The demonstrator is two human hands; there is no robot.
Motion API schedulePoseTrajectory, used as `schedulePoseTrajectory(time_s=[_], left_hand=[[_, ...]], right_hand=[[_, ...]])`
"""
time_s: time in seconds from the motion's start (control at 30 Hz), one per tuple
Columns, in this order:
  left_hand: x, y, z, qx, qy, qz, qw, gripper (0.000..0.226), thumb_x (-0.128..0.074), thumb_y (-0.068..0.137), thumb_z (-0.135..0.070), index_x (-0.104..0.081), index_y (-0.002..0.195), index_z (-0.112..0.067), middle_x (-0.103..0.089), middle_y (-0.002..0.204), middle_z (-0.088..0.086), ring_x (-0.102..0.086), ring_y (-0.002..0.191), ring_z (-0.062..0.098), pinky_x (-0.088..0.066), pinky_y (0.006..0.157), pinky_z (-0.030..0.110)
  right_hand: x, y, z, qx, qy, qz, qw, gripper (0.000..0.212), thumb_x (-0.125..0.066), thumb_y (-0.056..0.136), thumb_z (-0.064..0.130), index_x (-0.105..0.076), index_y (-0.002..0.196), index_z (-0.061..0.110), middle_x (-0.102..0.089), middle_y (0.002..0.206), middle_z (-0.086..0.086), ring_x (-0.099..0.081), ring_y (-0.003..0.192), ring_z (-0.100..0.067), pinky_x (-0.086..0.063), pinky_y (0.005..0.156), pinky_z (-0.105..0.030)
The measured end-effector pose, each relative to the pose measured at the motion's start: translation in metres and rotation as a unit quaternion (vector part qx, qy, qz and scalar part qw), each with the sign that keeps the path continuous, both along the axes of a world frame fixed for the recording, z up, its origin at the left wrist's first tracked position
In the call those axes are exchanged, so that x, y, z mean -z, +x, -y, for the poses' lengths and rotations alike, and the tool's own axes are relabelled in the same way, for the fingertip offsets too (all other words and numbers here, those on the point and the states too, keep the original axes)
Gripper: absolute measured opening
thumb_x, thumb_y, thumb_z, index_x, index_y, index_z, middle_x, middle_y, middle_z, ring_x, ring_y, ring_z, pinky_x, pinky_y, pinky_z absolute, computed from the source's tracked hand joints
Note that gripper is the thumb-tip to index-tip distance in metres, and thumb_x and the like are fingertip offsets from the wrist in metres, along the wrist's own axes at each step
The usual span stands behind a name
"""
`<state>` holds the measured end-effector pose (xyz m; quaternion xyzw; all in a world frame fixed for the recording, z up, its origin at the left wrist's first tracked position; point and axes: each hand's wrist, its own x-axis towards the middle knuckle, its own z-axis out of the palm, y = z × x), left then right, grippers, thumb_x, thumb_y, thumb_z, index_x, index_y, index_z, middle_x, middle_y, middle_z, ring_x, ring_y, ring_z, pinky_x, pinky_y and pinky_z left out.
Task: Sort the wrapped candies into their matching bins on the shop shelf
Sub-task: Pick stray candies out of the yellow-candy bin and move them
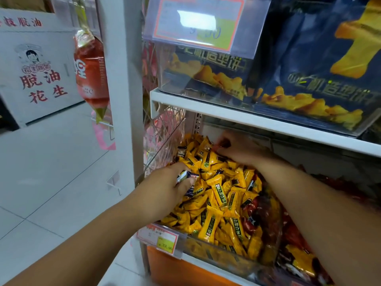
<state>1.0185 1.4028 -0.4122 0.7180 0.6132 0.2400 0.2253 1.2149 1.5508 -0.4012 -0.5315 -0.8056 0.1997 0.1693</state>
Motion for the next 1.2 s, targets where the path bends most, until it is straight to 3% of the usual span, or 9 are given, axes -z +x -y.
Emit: schedulePoseTrajectory(time_s=[0.1, 0.2, 0.3, 0.5, 0.63, 0.8, 1.2], left_hand=[[0.000, 0.002, -0.004, -0.003, -0.014, 0.012, 1.000, 0.026, -0.045, 0.100, -0.039, -0.049, 0.121, -0.026, -0.066, 0.076, 0.001, -0.049, 0.041, -0.008, -0.033, 0.039, 0.011], [-0.003, 0.001, -0.007, -0.014, -0.016, 0.023, 1.000, 0.032, -0.045, 0.100, -0.038, -0.047, 0.129, -0.024, -0.065, 0.076, 0.001, -0.050, 0.041, -0.009, -0.032, 0.038, 0.010], [-0.009, 0.006, -0.007, -0.028, -0.017, 0.049, 0.998, 0.039, -0.046, 0.101, -0.036, -0.043, 0.137, -0.021, -0.059, 0.075, -0.004, -0.050, 0.040, -0.010, -0.031, 0.036, 0.010], [-0.016, 0.018, -0.006, -0.022, -0.006, 0.116, 0.993, 0.021, -0.050, 0.099, -0.034, -0.053, 0.116, -0.020, -0.063, 0.072, 0.000, -0.051, 0.039, -0.006, -0.034, 0.037, 0.014], [-0.018, 0.031, -0.001, 0.029, -0.015, 0.129, 0.991, 0.018, -0.051, 0.099, -0.032, -0.058, 0.113, -0.023, -0.060, 0.071, -0.004, -0.055, 0.045, -0.006, -0.033, 0.039, 0.013], [-0.018, 0.038, 0.000, 0.073, -0.020, 0.127, 0.989, 0.023, -0.055, 0.096, -0.034, -0.058, 0.119, -0.039, -0.064, 0.093, -0.008, -0.067, 0.068, 0.000, -0.037, 0.043, 0.013], [-0.017, 0.048, 0.001, 0.077, -0.023, 0.130, 0.988, 0.016, -0.062, 0.093, -0.031, -0.063, 0.109, -0.031, -0.060, 0.061, -0.007, -0.052, 0.044, -0.002, -0.031, 0.040, 0.010]], right_hand=[[-0.003, 0.000, 0.011, -0.012, 0.001, -0.044, 0.999, 0.013, -0.069, 0.087, 0.025, -0.063, 0.098, 0.021, -0.059, 0.094, 0.012, -0.055, 0.085, -0.001, -0.040, 0.067, -0.013], [-0.004, -0.001, 0.025, -0.032, -0.028, -0.056, 0.998, 0.017, -0.071, 0.086, 0.021, -0.060, 0.091, 0.033, -0.062, 0.106, 0.007, -0.062, 0.098, -0.014, -0.052, 0.085, -0.032], [-0.008, 0.001, 0.052, -0.051, -0.074, -0.041, 0.995, 0.018, -0.067, 0.089, 0.019, -0.059, 0.097, 0.033, -0.065, 0.109, 0.000, -0.065, 0.095, -0.024, -0.053, 0.088, -0.045], [-0.023, 0.021, 0.102, -0.038, -0.078, -0.220, 0.972, 0.021, -0.069, 0.086, 0.011, -0.062, 0.095, 0.029, -0.068, 0.104, 0.008, -0.069, 0.091, -0.008, -0.051, 0.093, -0.032], [-0.025, 0.040, 0.120, -0.032, -0.082, -0.242, 0.966, 0.021, -0.068, 0.086, 0.009, -0.064, 0.099, 0.025, -0.071, 0.097, 0.004, -0.070, 0.088, -0.010, -0.053, 0.092, -0.034], [-0.024, 0.046, 0.136, -0.035, -0.079, -0.271, 0.959, 0.024, -0.064, 0.088, 0.003, -0.062, 0.101, 0.023, -0.068, 0.101, 0.000, -0.071, 0.088, -0.012, -0.054, 0.091, -0.037], [-0.019, 0.046, 0.140, -0.018, -0.065, -0.283, 0.957, 0.023, -0.064, 0.089, 0.006, -0.062, 0.101, 0.025, -0.070, 0.100, -0.001, -0.070, 0.091, -0.013, -0.055, 0.090, -0.045]])
